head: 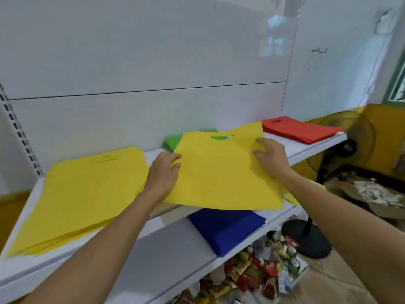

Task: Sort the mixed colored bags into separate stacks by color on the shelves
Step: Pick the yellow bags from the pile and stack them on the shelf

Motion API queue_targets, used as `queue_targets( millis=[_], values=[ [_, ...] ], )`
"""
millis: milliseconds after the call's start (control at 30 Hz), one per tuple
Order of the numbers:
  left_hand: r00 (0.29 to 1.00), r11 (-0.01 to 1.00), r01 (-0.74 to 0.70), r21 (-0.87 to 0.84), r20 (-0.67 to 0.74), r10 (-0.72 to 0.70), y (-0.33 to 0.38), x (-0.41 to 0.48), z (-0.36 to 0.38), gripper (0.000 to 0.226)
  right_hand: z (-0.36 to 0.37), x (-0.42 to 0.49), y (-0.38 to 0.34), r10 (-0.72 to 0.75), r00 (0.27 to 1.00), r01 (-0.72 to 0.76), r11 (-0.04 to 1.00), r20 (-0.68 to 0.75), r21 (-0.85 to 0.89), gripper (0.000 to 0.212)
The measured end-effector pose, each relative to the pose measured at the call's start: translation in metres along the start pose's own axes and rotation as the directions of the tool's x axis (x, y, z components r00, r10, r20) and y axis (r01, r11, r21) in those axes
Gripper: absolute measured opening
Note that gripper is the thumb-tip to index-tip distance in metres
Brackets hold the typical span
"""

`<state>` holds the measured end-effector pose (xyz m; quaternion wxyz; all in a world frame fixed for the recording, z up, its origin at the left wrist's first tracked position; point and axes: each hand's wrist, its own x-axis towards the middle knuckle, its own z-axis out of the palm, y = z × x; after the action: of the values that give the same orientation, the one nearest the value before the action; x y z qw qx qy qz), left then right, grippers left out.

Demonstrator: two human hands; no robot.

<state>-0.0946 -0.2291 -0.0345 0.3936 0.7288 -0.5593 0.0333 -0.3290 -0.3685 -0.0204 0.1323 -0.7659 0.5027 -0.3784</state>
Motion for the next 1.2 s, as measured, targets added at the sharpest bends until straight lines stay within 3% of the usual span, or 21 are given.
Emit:
queue_targets(
  millis=[300,567,733,933,1200],
  values=[
    [0.937,0.951,-0.250,-0.180,0.204,0.285,0.179,0.001,0.171,0.034,-0.179,-0.039,0.179,0.210,0.957,-0.262,0.923,-0.200,-0.283,0.030],
    [0.857,0.907,-0.288,-0.306,0.339,0.387,0.307,-0.036,0.300,0.034,-0.283,-0.085,0.310,0.321,0.900,-0.423,0.804,-0.295,-0.417,0.031],
    [0.790,0.889,-0.353,-0.291,0.416,0.450,0.345,-0.046,0.363,0.035,-0.305,-0.096,0.376,0.418,0.846,-0.525,0.761,-0.331,-0.381,0.019],
    [0.749,0.887,-0.355,-0.295,0.478,0.459,0.370,-0.019,0.442,0.035,-0.297,-0.070,0.450,0.487,0.815,-0.578,0.720,-0.313,-0.384,0.036],
    [0.696,0.908,-0.302,-0.291,0.583,0.419,0.395,0.037,0.548,0.036,-0.296,0.006,0.522,0.599,0.760,-0.649,0.684,-0.252,-0.332,0.030]
  ],
)
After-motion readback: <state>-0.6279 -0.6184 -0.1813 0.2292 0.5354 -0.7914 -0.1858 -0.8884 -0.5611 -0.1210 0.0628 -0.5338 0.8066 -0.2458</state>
